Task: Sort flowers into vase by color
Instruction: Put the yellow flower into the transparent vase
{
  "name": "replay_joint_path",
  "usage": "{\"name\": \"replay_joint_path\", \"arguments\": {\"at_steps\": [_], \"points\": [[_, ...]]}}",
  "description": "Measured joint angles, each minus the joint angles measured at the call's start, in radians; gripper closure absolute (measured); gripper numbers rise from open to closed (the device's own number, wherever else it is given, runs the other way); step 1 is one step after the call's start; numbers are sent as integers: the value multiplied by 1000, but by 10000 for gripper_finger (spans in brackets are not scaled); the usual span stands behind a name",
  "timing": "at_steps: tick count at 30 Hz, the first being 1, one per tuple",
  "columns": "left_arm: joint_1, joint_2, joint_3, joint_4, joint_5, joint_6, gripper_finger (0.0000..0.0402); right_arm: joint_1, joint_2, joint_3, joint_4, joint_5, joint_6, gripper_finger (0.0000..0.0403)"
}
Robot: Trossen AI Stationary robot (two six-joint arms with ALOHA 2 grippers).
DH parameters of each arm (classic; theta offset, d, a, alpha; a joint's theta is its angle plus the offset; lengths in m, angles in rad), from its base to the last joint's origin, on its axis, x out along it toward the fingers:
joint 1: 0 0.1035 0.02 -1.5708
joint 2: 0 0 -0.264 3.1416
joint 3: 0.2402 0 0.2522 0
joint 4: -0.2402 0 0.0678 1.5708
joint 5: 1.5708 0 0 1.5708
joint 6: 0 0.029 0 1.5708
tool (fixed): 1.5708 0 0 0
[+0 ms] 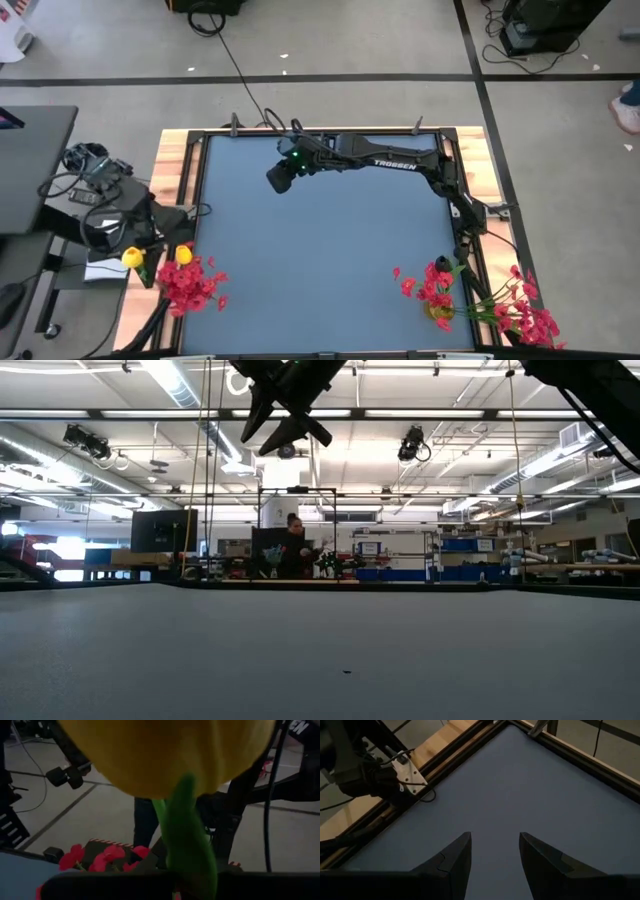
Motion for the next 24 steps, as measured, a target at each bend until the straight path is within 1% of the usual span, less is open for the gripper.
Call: {"name": "replay_joint_path", "arguments": {"at_steps": [7, 12, 16, 22, 24], "points": [[-78, 0, 0, -48, -94, 12, 393, 2, 0, 0, 0, -5, 0, 229], [-122, 6, 0, -54, -172, 38, 393, 6, 0, 0, 1, -43, 0, 229], [-153, 14, 0, -32, -186, 34, 392, 15, 0, 0, 1, -46, 0, 229], [-195, 13, 1, 70, -187, -35, 392, 20, 0, 0, 1, -52, 0, 229], [-206, 12, 4, 66, -188, -39, 392, 22, 0, 0, 1, -52, 0, 229]]}}
